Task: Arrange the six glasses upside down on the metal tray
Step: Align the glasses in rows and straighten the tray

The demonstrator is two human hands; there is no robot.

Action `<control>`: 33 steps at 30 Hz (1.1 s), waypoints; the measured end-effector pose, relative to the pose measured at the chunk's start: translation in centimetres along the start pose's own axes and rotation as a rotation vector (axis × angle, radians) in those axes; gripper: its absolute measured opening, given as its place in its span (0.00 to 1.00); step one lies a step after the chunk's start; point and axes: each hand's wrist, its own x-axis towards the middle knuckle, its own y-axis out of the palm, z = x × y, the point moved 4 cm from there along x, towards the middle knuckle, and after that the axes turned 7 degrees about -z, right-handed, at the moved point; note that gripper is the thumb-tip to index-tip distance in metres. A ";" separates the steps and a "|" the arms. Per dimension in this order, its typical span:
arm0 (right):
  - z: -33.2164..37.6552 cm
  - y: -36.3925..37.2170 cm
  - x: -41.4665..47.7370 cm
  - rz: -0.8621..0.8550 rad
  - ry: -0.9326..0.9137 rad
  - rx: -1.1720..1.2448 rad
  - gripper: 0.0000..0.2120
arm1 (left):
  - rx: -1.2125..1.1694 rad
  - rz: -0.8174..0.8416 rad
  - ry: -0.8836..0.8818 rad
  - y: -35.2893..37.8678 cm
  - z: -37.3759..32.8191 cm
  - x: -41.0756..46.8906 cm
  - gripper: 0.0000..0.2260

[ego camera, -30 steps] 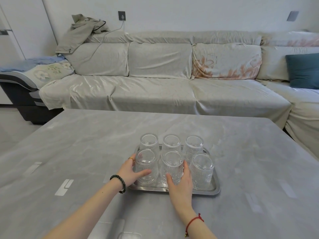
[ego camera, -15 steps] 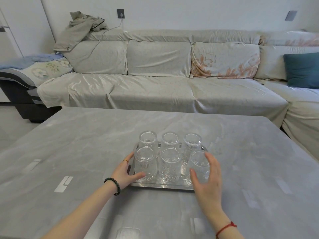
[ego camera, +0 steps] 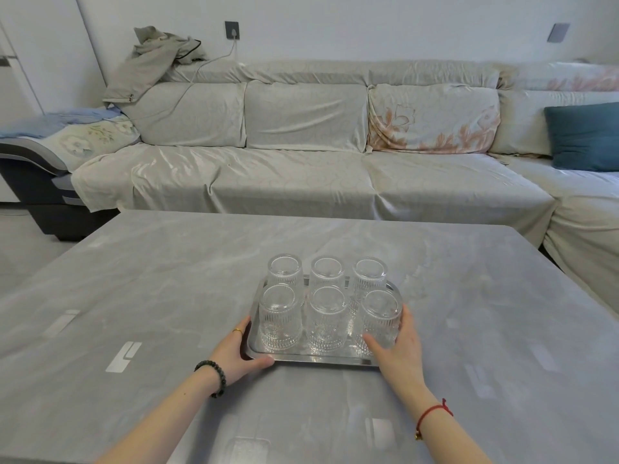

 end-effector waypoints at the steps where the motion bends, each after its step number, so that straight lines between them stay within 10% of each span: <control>1: 0.0 0.1 0.0 -0.001 -0.004 -0.005 0.43 | 0.004 -0.002 -0.003 0.0 0.1 0.0 0.39; 33: -5.0 -4.0 0.8 0.238 0.013 -0.277 0.49 | 0.163 -0.125 0.017 0.6 1.7 -0.8 0.43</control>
